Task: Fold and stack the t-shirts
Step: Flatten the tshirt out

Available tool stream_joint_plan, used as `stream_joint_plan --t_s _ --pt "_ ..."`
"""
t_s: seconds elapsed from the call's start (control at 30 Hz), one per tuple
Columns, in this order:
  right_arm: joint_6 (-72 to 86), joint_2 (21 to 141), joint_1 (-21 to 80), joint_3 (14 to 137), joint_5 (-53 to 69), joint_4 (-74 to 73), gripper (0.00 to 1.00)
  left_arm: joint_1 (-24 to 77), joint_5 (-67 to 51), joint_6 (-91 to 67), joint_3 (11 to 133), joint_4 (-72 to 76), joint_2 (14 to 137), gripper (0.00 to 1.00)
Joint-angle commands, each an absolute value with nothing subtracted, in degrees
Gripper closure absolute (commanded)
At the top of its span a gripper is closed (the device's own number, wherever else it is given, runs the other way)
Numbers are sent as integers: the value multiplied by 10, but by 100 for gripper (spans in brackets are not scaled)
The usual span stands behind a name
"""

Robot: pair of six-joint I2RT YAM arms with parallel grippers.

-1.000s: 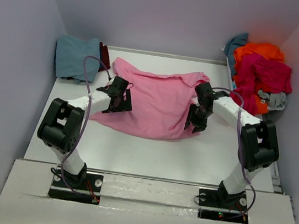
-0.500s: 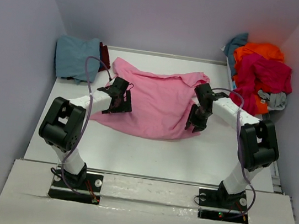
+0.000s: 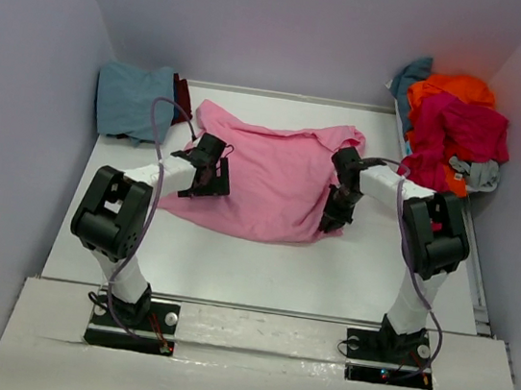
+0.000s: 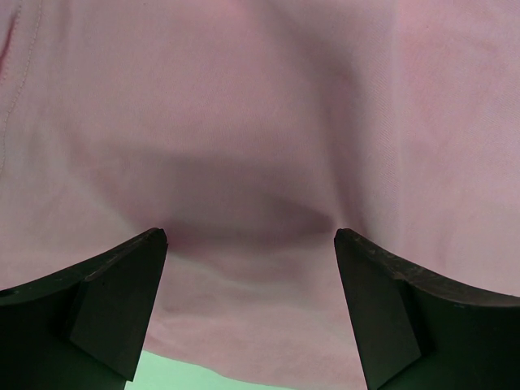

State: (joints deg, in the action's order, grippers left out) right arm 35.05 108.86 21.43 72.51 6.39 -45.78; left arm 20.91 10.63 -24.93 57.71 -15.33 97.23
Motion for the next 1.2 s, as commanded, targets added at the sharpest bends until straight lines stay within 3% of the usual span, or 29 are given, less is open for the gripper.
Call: stream_joint_plan --t_s 0.0,0.13,0.27,0.93,1.17 --pt "346 1138 220 735 78 -420 83 204 99 -245 584 -160 976 6" --pt "348 1111 220 712 65 -424 90 193 86 -250 566 -151 975 16" --pt "357 1070 220 688 45 -442 90 187 70 -254 542 -143 976 21" --pt "454 743 220 530 -20 -613 90 182 69 -241 501 -163 927 22" --pt "454 701 220 513 -20 -642 90 182 80 -247 466 -196 854 26"
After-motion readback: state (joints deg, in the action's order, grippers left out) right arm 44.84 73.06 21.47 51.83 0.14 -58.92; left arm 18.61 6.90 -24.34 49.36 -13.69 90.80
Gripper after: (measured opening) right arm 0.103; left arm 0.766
